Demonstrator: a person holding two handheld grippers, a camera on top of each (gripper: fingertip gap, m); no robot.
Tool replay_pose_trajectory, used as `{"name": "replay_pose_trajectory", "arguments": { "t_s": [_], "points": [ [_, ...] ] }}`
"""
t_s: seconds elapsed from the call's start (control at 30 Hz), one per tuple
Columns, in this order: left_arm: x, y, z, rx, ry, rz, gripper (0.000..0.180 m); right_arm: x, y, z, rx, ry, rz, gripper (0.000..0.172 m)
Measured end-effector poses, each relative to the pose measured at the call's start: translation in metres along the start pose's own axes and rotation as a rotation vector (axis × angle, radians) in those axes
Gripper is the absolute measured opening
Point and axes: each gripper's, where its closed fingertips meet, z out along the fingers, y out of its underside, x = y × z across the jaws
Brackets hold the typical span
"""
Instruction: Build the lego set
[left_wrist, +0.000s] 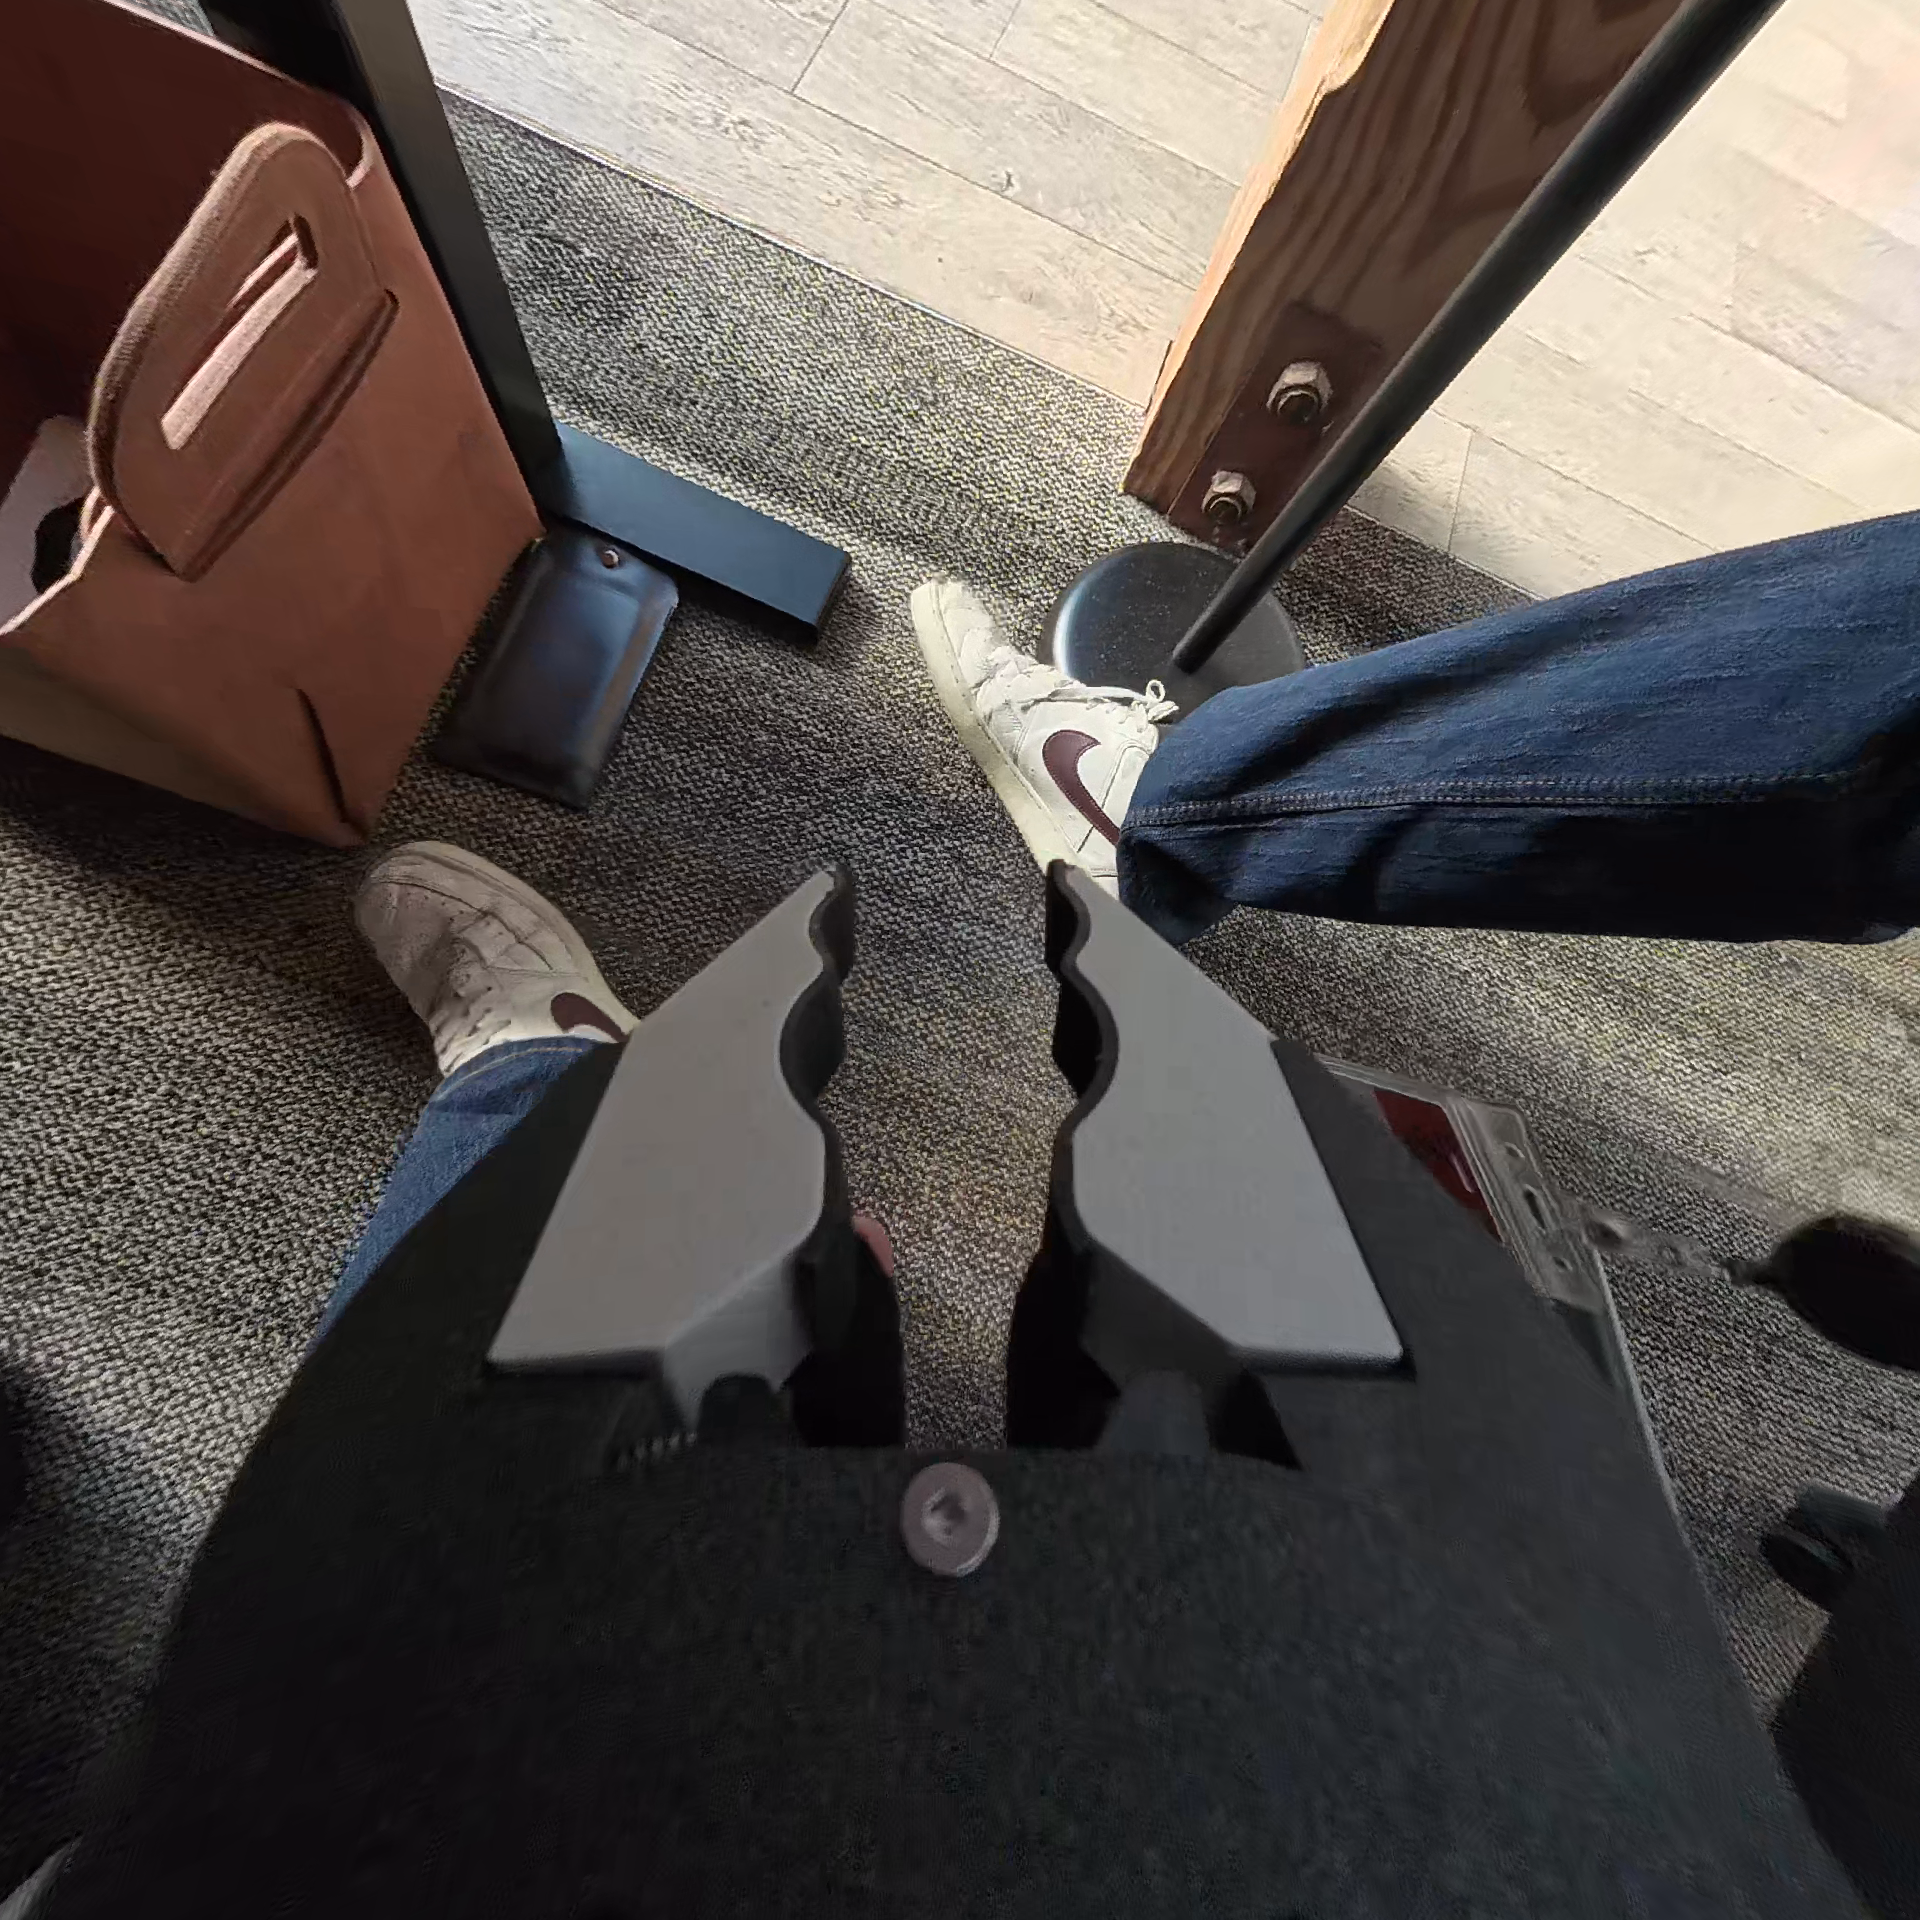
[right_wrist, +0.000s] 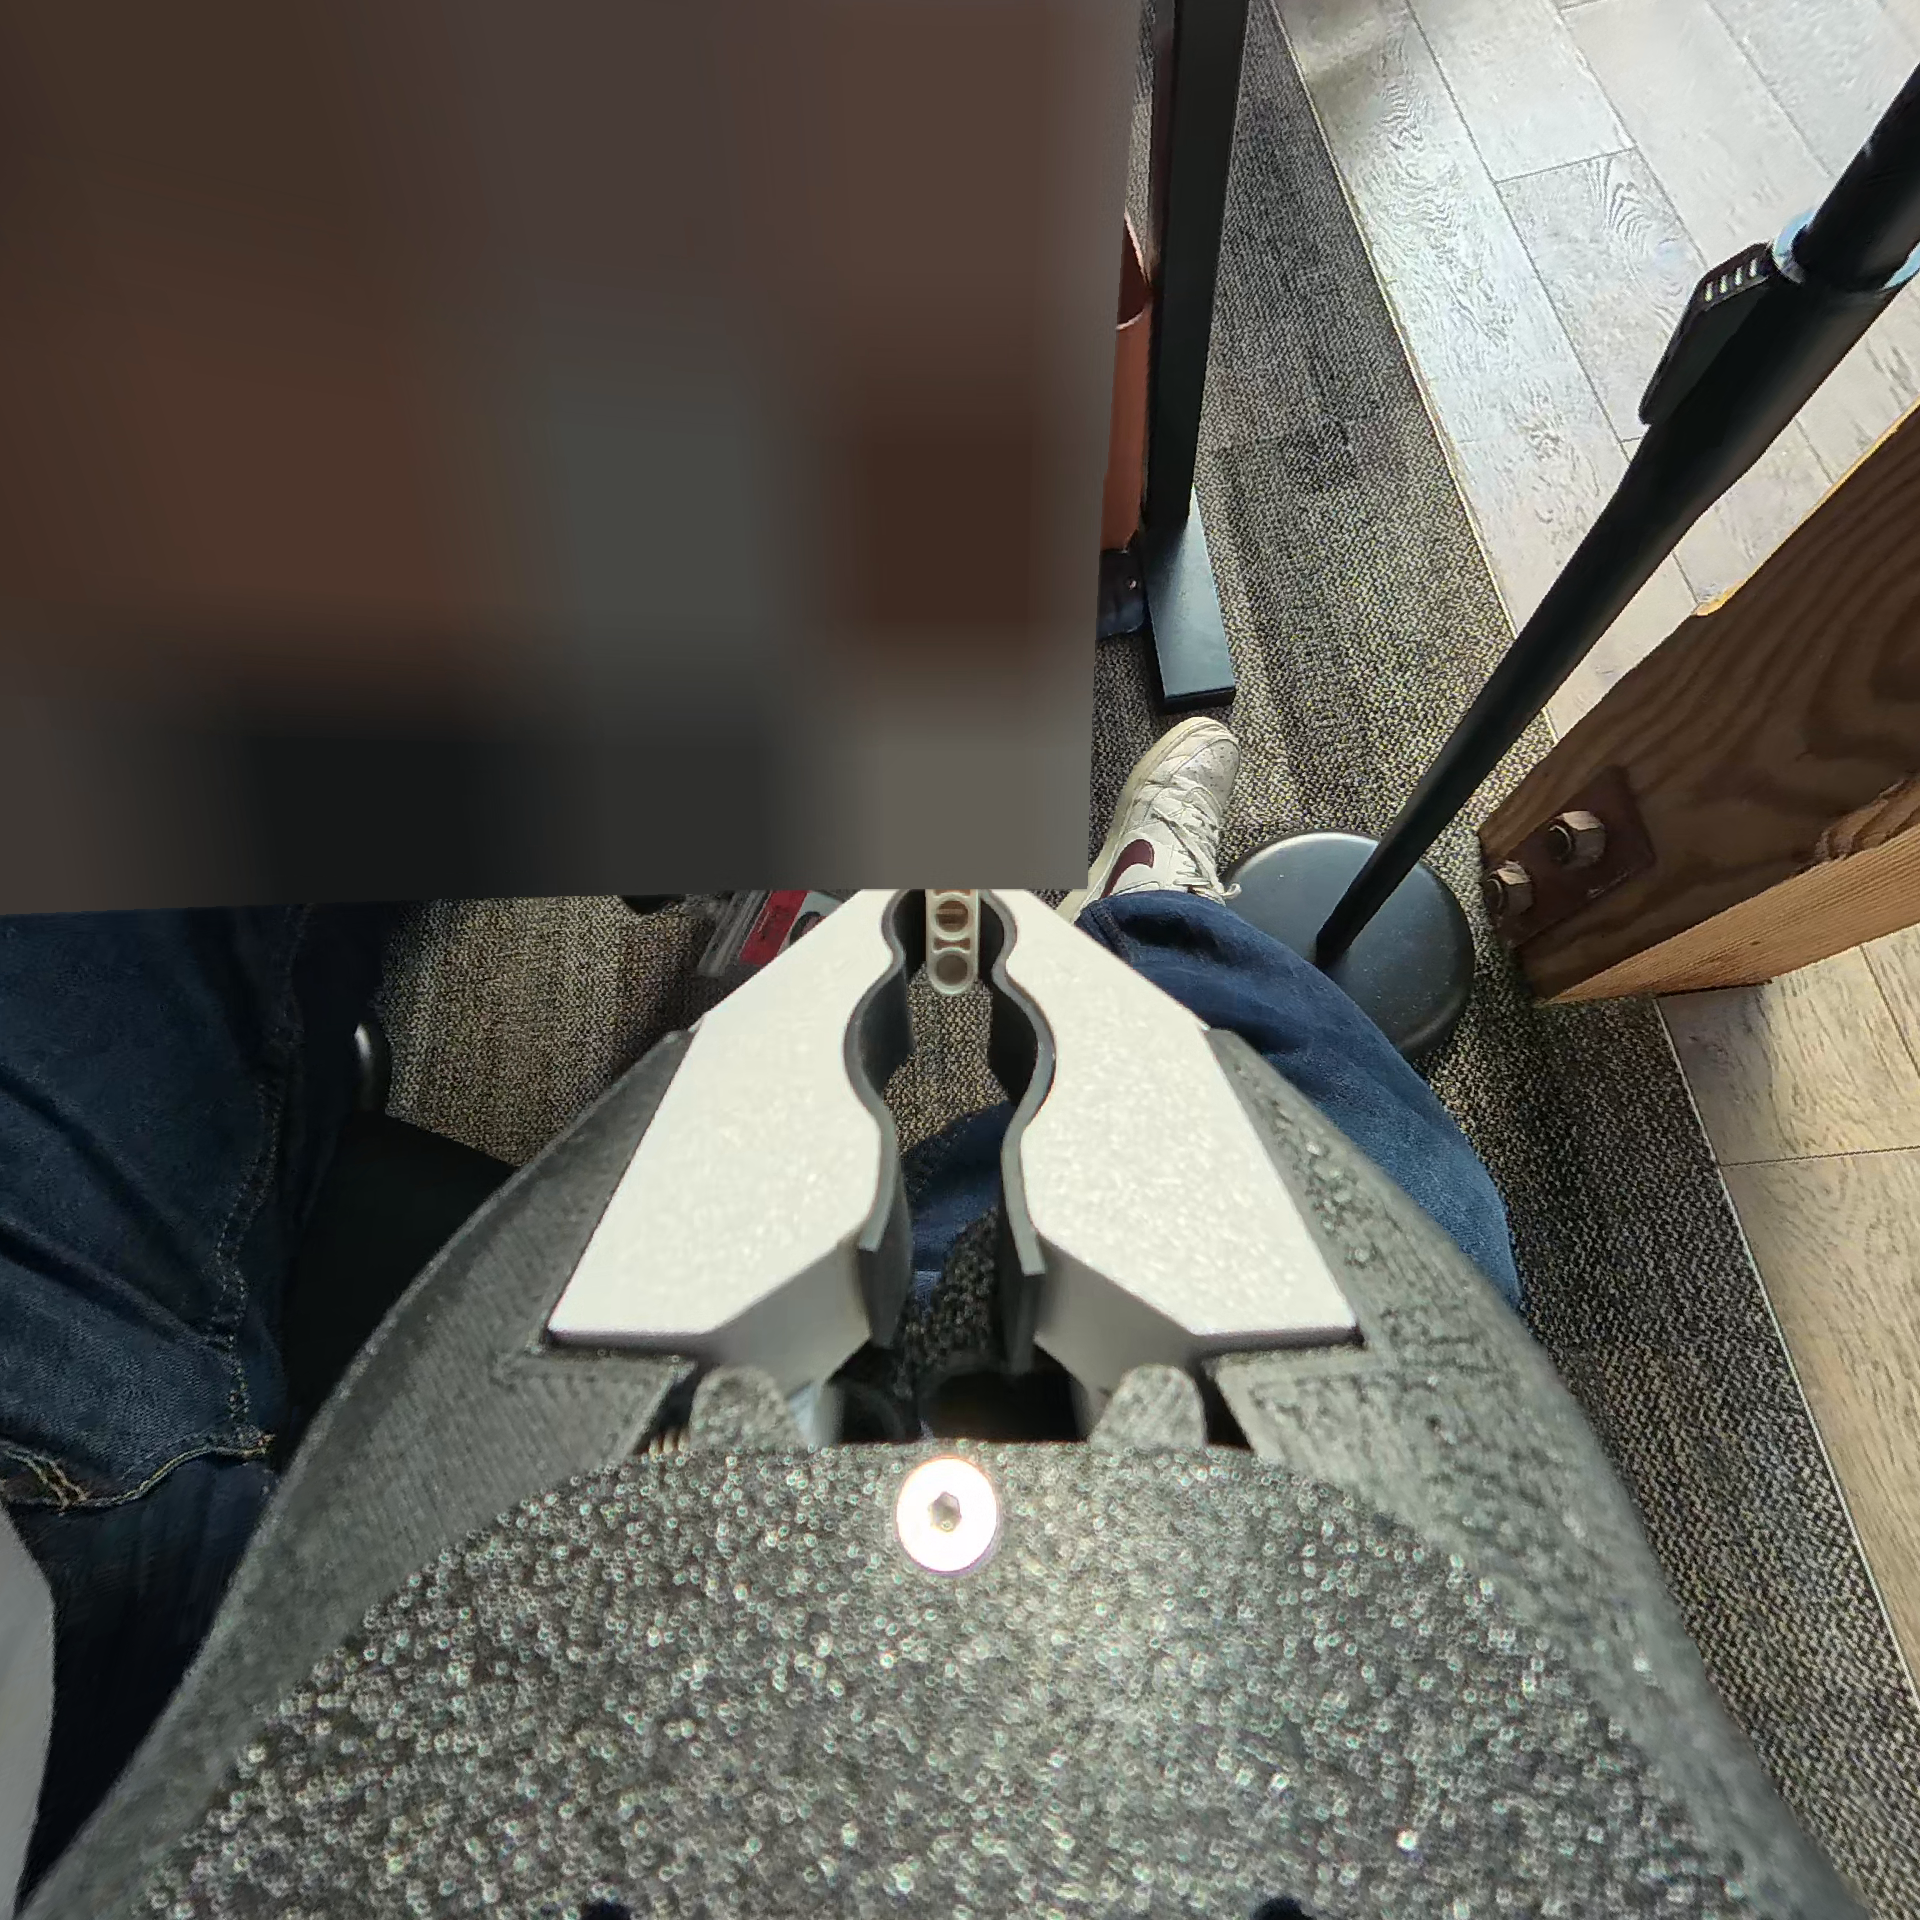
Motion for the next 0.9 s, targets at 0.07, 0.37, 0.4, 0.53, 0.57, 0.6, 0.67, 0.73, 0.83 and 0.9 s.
{"name": "replay_pose_trajectory", "arguments": {
  "t_s": [0.07, 0.37, 0.4, 0.53, 0.57, 0.6, 0.67, 0.73, 0.83, 0.9],
  "points": [
    [0.011, -0.001, 0.006, -0.059, 0.013, 0.012, 0.033, 0.002, -0.001, -0.003, 0.000, 0.022, -0.017, 0.006],
    [0.073, -0.016, 0.047, -0.229, 0.092, 0.170, 0.035, 0.016, -0.002, -0.044, 0.073, 0.102, -0.046, 0.006],
    [0.079, -0.015, 0.050, -0.241, 0.095, 0.183, 0.035, 0.019, 0.004, -0.050, 0.064, 0.120, -0.047, 0.006],
    [0.109, -0.025, 0.063, -0.251, 0.145, 0.198, 0.035, 0.033, 0.026, -0.078, 0.062, 0.181, -0.016, 0.006],
    [0.118, -0.029, 0.067, -0.252, 0.159, 0.218, 0.035, 0.038, 0.030, -0.086, 0.064, 0.206, -0.016, 0.006],
    [0.124, -0.033, 0.071, -0.254, 0.159, 0.248, 0.035, 0.042, 0.033, -0.094, 0.072, 0.225, -0.008, 0.006],
    [0.134, -0.042, 0.079, -0.255, 0.154, 0.291, 0.035, 0.049, 0.039, -0.107, 0.091, 0.240, 0.034, 0.006],
    [0.151, -0.045, 0.088, -0.262, 0.200, 0.285, 0.032, 0.055, 0.041, -0.118, 0.112, 0.259, 0.058, 0.006],
    [0.191, -0.024, 0.113, -0.337, 0.295, 0.220, 0.034, 0.059, 0.045, -0.128, 0.130, 0.270, 0.082, 0.005],
    [0.239, 0.011, 0.135, -0.427, 0.419, 0.104, 0.039, 0.062, 0.047, -0.132, 0.131, 0.273, 0.086, 0.007]
  ]
}}
